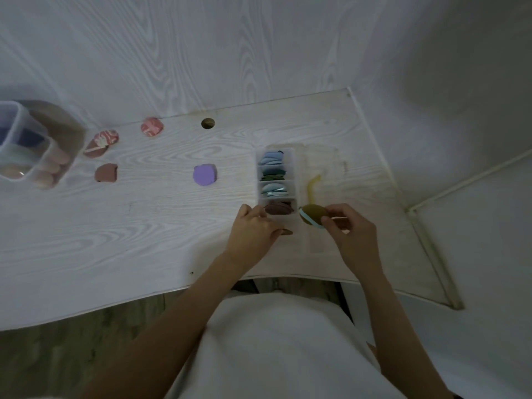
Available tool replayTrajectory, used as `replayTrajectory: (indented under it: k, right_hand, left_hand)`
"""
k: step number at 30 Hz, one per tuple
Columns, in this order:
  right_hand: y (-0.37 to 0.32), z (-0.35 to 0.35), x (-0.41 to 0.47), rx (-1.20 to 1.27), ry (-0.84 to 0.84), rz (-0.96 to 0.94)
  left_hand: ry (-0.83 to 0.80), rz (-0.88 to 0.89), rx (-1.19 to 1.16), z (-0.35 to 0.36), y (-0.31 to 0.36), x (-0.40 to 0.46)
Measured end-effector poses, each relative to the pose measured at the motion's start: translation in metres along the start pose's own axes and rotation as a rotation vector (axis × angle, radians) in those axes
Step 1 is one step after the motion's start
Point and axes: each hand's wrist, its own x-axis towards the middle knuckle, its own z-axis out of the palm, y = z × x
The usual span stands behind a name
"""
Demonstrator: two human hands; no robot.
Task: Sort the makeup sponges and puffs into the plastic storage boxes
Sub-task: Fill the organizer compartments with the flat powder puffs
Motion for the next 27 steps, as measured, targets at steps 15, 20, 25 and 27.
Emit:
replayTrajectory:
  k: [15,20,25,27]
  right_hand:
    - [-0.001,0.054,0.013,-0.664,-0.039,-0.490]
    - [0.001,0.063,0.012,-0.779,-0.152,-0.488]
    - [0.001,0.058,0.005,-0.761,-0.279,-0.465]
    - [0.007,0.052,0.004,-0.746,-0.315,-0.495]
  left_hand:
    - [0.121,0.110,-0.045,0.010,-0.022,-0.019]
    - [0.128,0.101,-0.060,0.014,-0.028,-0.023]
    - [0.167,-0.080,-0.348,-0.002,-0.041,-0.023]
    - [0.211,-0.261,-0.470,-0.007,-0.057,-0.022]
